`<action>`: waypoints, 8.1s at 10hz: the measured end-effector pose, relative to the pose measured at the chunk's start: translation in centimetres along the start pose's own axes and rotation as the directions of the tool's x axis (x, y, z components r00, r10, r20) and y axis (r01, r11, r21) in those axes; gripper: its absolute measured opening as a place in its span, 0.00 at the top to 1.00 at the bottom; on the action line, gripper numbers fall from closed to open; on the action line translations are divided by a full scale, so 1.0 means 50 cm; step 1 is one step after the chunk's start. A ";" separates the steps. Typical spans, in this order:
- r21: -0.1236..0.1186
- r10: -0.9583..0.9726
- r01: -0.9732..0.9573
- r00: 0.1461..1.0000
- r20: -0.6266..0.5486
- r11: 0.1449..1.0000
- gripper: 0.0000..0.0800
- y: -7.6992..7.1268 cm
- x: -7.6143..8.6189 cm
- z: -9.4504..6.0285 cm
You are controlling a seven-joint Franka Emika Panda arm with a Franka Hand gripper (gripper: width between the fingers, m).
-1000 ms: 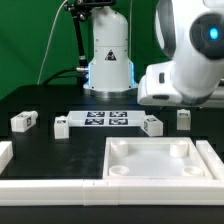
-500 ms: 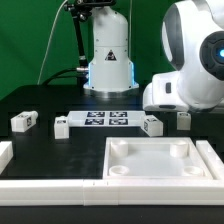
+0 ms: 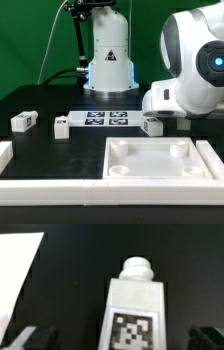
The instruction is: Assemble one leg
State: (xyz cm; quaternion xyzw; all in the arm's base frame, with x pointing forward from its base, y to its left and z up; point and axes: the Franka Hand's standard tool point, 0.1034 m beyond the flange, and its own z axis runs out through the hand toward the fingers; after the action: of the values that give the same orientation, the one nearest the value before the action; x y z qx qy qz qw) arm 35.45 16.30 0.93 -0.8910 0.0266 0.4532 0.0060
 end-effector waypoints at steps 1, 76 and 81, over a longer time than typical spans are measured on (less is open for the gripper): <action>-0.001 0.004 -0.004 1.000 0.001 1.000 0.19 0.000 0.000 0.000; -0.186 -0.206 0.179 0.097 -0.974 0.966 0.64 0.075 0.221 -0.501; -0.187 -0.204 0.176 0.084 -0.975 0.966 0.39 0.075 0.223 -0.501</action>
Offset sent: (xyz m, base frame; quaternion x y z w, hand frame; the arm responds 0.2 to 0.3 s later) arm 0.0000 0.0000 0.0000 0.0000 0.0000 0.0000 1.0000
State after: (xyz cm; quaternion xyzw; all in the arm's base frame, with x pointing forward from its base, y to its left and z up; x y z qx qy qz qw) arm 62.05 11.19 6.74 -0.9604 -0.0962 -0.2589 0.0359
